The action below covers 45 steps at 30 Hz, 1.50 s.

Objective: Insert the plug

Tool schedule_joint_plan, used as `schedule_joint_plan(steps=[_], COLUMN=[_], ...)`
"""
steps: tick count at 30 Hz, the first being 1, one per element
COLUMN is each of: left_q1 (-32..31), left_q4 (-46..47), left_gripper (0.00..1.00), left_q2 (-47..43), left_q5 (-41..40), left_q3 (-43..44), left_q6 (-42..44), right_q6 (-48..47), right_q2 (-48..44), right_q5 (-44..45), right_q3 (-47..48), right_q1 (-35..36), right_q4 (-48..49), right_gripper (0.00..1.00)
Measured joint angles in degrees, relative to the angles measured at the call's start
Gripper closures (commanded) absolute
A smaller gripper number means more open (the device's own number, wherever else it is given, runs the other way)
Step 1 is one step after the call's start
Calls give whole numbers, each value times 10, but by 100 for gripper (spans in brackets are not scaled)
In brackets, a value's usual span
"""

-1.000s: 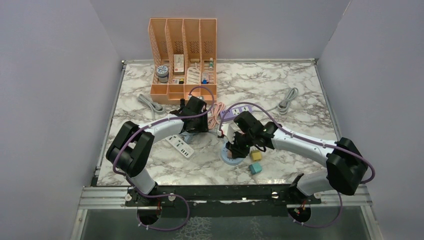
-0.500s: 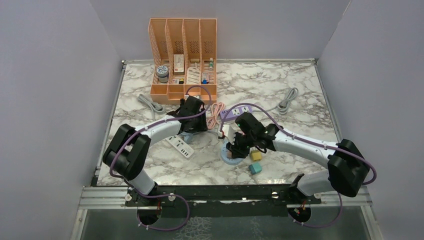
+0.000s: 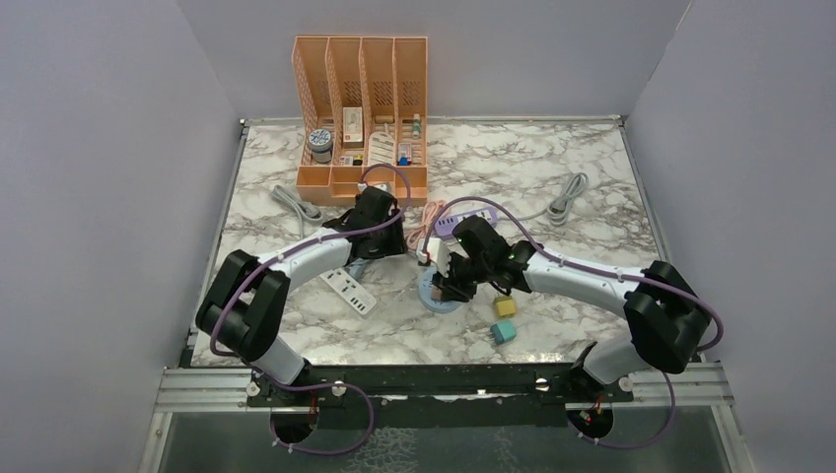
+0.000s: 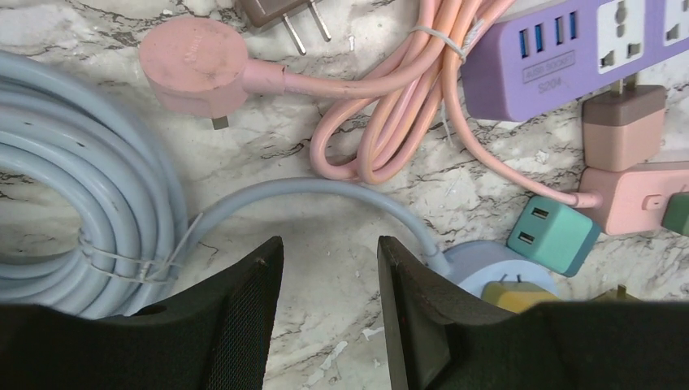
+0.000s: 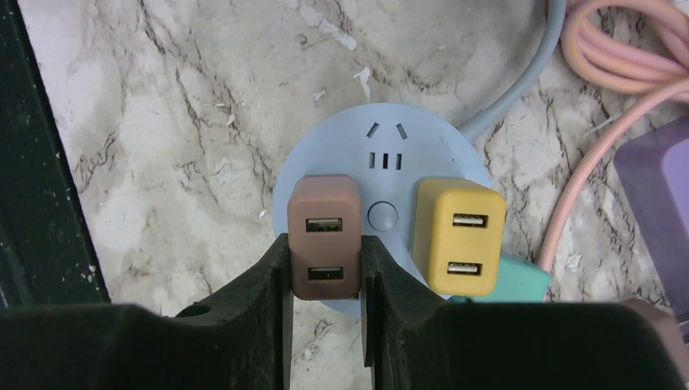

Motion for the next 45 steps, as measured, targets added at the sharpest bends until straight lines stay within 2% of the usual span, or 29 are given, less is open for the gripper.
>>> schedule_joint_plan(steps=[9,21,26,30,33,36,41,43,45], left_q1=[9,30,31,32,33,33,35,36,38], left_q4=[10,-42,-51,-56,-61,-63,-63,-65,-68], left_gripper=[52,51,50,45,40,37,33,31,29], left_q2=[-67,-207,-247,-260,-263,-270,-287,-290,-291], left_q5=[-17,-212,-260,-275,-276,-276,-274,-271,-262], left_q3=[-15,-56,-59,-59,-60,-60,-59,-59,-57], left_q6=[-8,-79,-83,-81,-76,-67,-46,-34,-25], right_q6=[-12,-13,-10,-10,-9,-2,32,59,87], right_q2=[19,96,125,133,133,133,109,81,42], right_q5=[5,49,51,49,49,47,46,51,53], right_q3=[16,103,152,163,166,175,172,158,153], right_q1=[3,13,14,14,13,13,12,10,9], right_q4=[4,-40,-101,-115,-117,-123,-123,-130,-135], right_gripper=[99,99,99,99,91,72,54,42,39])
